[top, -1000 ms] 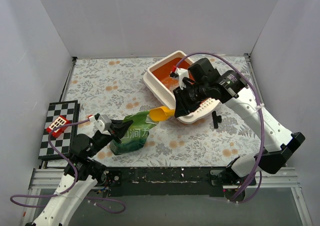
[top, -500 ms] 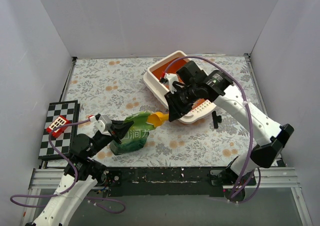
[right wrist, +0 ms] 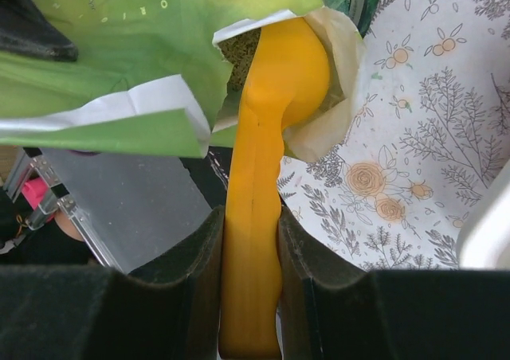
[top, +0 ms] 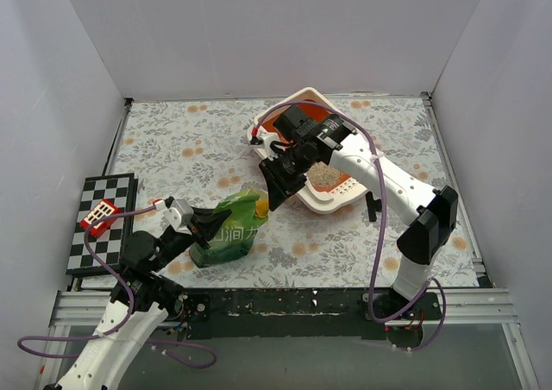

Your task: Fill the litter box with clean litter

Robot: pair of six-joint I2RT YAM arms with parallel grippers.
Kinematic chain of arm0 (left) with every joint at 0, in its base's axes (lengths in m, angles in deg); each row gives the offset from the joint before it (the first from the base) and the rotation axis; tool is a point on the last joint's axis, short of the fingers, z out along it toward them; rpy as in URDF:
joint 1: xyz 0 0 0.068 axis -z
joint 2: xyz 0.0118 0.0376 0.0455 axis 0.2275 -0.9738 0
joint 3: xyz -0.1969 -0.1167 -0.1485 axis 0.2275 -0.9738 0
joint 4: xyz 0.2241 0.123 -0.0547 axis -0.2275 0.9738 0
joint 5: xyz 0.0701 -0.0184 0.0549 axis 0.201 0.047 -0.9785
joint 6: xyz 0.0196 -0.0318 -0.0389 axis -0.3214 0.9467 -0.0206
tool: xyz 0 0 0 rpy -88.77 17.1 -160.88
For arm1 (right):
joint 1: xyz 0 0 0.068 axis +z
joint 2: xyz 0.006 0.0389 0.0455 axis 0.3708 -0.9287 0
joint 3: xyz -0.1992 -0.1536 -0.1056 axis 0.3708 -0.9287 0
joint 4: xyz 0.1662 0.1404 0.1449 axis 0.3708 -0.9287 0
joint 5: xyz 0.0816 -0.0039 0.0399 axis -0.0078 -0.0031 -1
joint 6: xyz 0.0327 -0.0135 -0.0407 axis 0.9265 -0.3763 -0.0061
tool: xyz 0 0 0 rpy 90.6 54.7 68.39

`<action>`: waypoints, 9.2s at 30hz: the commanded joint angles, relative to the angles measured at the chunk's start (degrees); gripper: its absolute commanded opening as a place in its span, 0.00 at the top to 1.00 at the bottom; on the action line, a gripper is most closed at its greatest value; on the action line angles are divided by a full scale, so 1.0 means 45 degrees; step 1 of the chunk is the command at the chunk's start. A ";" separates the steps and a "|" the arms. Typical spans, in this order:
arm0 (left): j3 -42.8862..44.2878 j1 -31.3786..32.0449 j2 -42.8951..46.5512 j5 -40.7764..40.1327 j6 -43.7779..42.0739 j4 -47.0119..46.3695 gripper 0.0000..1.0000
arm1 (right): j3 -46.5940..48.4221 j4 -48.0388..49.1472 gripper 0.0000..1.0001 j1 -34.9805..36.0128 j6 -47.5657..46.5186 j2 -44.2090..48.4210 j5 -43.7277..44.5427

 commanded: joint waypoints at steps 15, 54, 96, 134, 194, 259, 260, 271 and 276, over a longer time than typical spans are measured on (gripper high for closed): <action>0.0093 0.0049 0.0460 0.0279 -0.0014 -0.0533 1.00 | -0.0906 0.2470 0.99 0.0606 -0.0088 -0.4153 -0.4020; 0.0073 0.0030 -0.0243 0.0319 -0.0053 -0.0494 1.00 | -0.9734 1.0988 0.99 -0.1365 0.1904 0.2094 -0.9041; 0.0073 0.0049 -0.0263 0.0221 -0.0072 -0.0494 1.00 | -1.4911 1.2475 0.99 -0.5312 0.5889 0.8481 -0.8828; 0.0054 0.0049 0.0088 0.0006 -0.0033 -0.0552 1.00 | -1.2803 1.5046 0.99 -0.9392 1.0007 0.9090 -0.7910; 0.0268 0.0049 -0.0380 -0.0091 -0.0131 -0.0454 1.00 | -0.3896 0.2708 0.99 -0.3944 -0.0595 0.5121 0.7544; 0.0151 0.0049 -0.0048 -0.0522 -0.0131 -0.0435 1.00 | -1.6374 0.8622 0.99 -0.2089 0.6727 1.3210 0.3632; 0.0151 0.0049 -0.0048 -0.0502 -0.0131 -0.0454 1.00 | -1.6686 0.9129 0.99 -0.2089 0.6903 1.3093 0.3633; 0.0112 0.0049 -0.0146 -0.0443 -0.0111 -0.0455 1.00 | -1.7979 1.2221 0.77 -0.2089 0.7452 1.0497 0.4294; 0.0132 0.0049 -0.0127 -0.0443 -0.0111 -0.0455 1.00 | -1.6828 1.1519 0.55 -0.2109 0.6731 0.9635 0.5156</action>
